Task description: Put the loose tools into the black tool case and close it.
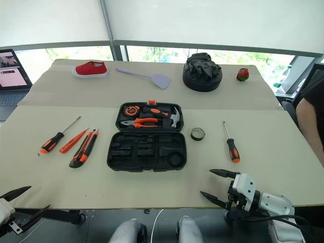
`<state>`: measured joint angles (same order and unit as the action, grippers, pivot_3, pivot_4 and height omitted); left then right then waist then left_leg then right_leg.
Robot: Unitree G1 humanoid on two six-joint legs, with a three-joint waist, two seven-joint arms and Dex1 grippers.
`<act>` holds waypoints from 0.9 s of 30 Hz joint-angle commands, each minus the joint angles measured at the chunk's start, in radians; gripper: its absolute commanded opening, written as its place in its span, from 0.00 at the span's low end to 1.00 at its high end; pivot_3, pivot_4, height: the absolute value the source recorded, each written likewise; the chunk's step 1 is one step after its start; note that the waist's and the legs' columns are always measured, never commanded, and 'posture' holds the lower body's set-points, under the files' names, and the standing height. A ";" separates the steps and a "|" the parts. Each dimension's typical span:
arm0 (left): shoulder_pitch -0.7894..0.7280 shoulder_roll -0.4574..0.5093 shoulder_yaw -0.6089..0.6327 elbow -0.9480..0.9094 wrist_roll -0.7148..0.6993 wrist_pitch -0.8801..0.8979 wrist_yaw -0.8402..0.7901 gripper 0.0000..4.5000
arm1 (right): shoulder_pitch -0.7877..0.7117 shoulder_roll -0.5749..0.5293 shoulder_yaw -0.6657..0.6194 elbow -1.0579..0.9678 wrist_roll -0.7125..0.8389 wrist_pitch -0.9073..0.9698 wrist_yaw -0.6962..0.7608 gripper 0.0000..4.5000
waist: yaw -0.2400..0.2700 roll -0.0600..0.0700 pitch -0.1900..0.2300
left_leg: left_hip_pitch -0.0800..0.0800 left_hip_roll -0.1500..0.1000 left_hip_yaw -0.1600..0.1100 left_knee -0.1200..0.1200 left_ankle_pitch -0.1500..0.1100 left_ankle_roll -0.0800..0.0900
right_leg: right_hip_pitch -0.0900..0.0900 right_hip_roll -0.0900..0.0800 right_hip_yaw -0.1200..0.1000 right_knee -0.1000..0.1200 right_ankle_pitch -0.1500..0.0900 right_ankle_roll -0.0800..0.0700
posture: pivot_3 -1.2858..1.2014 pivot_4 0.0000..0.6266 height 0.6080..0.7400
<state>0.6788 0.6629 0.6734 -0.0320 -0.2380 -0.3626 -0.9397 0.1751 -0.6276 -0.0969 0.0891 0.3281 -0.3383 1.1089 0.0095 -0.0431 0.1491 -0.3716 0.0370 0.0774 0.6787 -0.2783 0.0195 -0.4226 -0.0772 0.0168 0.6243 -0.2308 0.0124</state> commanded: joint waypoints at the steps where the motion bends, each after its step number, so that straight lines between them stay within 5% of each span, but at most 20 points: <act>1: 0.033 0.027 0.042 -0.044 -0.065 0.131 0.010 0.98 | -0.058 0.023 0.004 -0.034 0.043 0.025 -0.012 1.00 | 0.000 0.000 0.000 | 0.000 0.000 0.000 0.000 0.000 0.000 | 0.000 0.000 0.000 0.000 0.000 0.000 | 0.52 0.24 1.00; 6: -0.002 -0.017 0.283 -0.012 -0.270 0.360 0.182 0.98 | -0.253 0.159 0.026 -0.164 0.185 0.171 -0.109 1.00 | -0.027 -0.002 0.002 | 0.001 0.009 0.004 0.000 0.000 0.000 | -0.003 0.003 -0.002 0.002 0.004 0.004 | 0.52 0.24 1.00; 16: 0.024 -0.063 0.422 -0.118 -0.533 0.699 0.283 0.98 | -0.377 0.203 0.088 -0.261 0.214 0.254 -0.104 1.00 | -0.014 -0.004 0.001 | 0.002 0.007 0.005 0.000 -0.008 -0.005 | -0.002 0.002 -0.005 0.002 0.005 -0.001 | 0.52 0.24 1.00; 23: -0.245 0.268 0.314 -0.166 -0.672 1.102 0.456 0.98 | -0.477 0.250 0.148 -0.330 0.201 0.361 -0.192 1.00 | 0.000 -0.005 0.000 | 0.004 0.011 0.005 0.002 -0.001 -0.010 | -0.002 0.003 -0.010 0.006 0.006 -0.007 | 0.52 0.24 1.00; 27: -0.570 0.516 -0.065 0.097 -0.491 1.161 0.424 0.98 | -0.511 0.262 0.163 -0.308 0.192 0.372 -0.193 1.00 | -0.001 -0.002 0.000 | 0.005 0.007 0.011 0.001 0.000 -0.011 | -0.002 0.005 -0.008 0.006 0.007 -0.006 | 0.52 0.24 1.00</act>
<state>0.1874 1.1399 0.7177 -0.0319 -0.8090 0.7890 -0.5175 -0.3207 -0.3633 0.0771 -0.2094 0.5225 0.0328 0.9174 0.0082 -0.0454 0.1495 -0.3681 0.0442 0.0893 0.6787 -0.2785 0.0084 -0.4255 -0.0704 0.0089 0.6306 -0.2236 0.0060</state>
